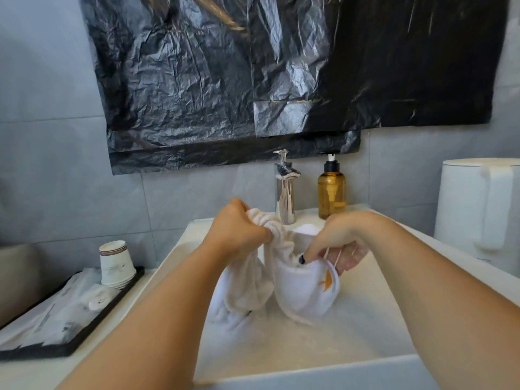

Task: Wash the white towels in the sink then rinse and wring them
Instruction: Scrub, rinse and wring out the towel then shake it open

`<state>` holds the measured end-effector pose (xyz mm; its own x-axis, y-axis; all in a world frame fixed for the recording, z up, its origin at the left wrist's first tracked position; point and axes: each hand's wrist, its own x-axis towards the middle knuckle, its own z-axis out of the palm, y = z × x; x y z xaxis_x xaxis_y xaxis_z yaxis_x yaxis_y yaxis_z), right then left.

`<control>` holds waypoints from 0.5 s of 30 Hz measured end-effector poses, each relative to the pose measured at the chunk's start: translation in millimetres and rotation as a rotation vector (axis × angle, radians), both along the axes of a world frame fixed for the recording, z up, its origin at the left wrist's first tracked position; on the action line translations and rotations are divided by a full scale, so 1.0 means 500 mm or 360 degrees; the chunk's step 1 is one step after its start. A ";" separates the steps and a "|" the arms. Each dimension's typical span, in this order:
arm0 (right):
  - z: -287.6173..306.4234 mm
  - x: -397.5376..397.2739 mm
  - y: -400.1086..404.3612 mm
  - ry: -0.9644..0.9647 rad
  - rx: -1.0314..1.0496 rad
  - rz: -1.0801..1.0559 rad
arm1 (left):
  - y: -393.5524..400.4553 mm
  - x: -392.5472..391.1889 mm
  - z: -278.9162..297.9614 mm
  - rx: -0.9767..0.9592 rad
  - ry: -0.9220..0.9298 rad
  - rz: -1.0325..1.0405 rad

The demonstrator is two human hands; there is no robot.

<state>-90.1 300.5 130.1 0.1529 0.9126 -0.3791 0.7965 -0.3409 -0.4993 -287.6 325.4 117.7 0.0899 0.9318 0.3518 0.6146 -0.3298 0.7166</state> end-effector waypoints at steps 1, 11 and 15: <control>0.007 0.007 -0.005 0.0030 0.0006 0.0020 | 0.000 -0.001 0.001 0.0033 -0.0062 0.0026; 0.013 0.027 0.018 0.0414 0.1054 -0.0373 | 0.003 -0.016 0.013 0.0069 -0.0843 0.0085; -0.005 -0.052 0.013 0.0555 0.0835 0.0562 | -0.016 0.009 0.016 0.0006 -0.0887 -0.0170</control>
<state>-116.3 307.1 127.4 -0.2350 0.9604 0.1498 0.5792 0.2621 -0.7719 -283.1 317.5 125.8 -0.0167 0.9262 0.3766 0.1069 -0.3728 0.9217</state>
